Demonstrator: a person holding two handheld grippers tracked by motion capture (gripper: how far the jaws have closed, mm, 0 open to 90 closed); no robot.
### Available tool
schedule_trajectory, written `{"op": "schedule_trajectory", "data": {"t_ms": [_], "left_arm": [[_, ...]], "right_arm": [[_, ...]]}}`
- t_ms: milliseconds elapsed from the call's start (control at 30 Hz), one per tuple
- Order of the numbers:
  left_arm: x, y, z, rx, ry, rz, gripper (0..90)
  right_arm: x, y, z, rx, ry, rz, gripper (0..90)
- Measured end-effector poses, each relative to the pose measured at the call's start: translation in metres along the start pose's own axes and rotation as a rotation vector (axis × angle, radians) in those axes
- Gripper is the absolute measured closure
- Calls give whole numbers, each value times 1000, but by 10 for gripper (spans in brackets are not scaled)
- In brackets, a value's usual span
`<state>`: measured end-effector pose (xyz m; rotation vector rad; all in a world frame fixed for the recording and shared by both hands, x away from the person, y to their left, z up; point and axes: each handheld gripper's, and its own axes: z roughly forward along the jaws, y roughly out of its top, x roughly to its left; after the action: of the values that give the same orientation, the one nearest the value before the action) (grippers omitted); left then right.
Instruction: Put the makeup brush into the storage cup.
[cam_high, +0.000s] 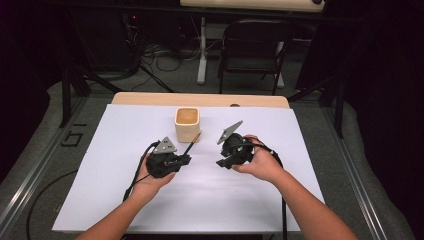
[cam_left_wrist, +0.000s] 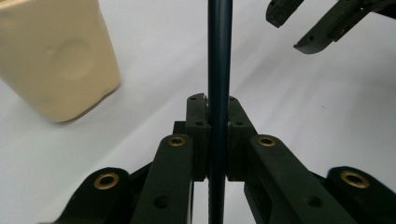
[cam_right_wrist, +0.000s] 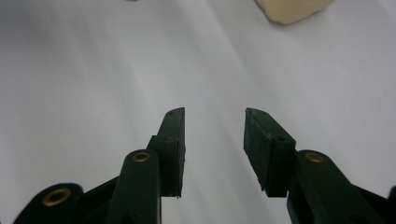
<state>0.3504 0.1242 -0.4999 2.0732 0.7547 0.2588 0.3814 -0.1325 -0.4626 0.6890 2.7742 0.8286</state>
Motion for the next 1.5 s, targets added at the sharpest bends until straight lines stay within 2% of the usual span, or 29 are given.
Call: {"op": "schedule_trajectory", "data": {"t_ms": [100, 167, 233, 400, 500, 600, 733, 1033, 1200, 1400, 1500], "left_arm": [[0, -2, -1, -19, -9, -12, 840], [-1, -3, -1, -28, -10, -18, 840], [-1, -5, -2, -35, -9, -17, 840], [-1, -7, -3, -50, -8, -22, 840], [-2, -9, -3, -54, -4, -22, 840], [-3, -11, -3, -63, -2, -25, 840], [-5, -13, -2, -71, 6, -20, 840], [-8, -13, 0, -75, 16, -8, 840], [-10, -13, 2, -84, 16, -12, 840], [-12, -12, 3, -94, 19, -15, 840], [-13, -12, 4, -98, 23, -16, 840]], "right_arm": [[-1, -1, -2, -79, -5, 43, 589], [-1, -3, -4, -109, -1, 85, 585], [-1, -5, -3, -147, -10, 105, 585], [-2, -12, -1, -202, -1, 171, 584], [-2, -16, 0, -236, 21, 218, 584], [-1, -18, 0, -268, 19, 243, 589], [2, -22, 1, -353, 47, 312, 592], [6, -27, 6, -391, 75, 370, 617], [6, -26, 3, -464, 74, 409, 639], [6, -27, 0, -561, 117, 481, 665], [3, -30, 2, -606, 190, 542, 673]]}}
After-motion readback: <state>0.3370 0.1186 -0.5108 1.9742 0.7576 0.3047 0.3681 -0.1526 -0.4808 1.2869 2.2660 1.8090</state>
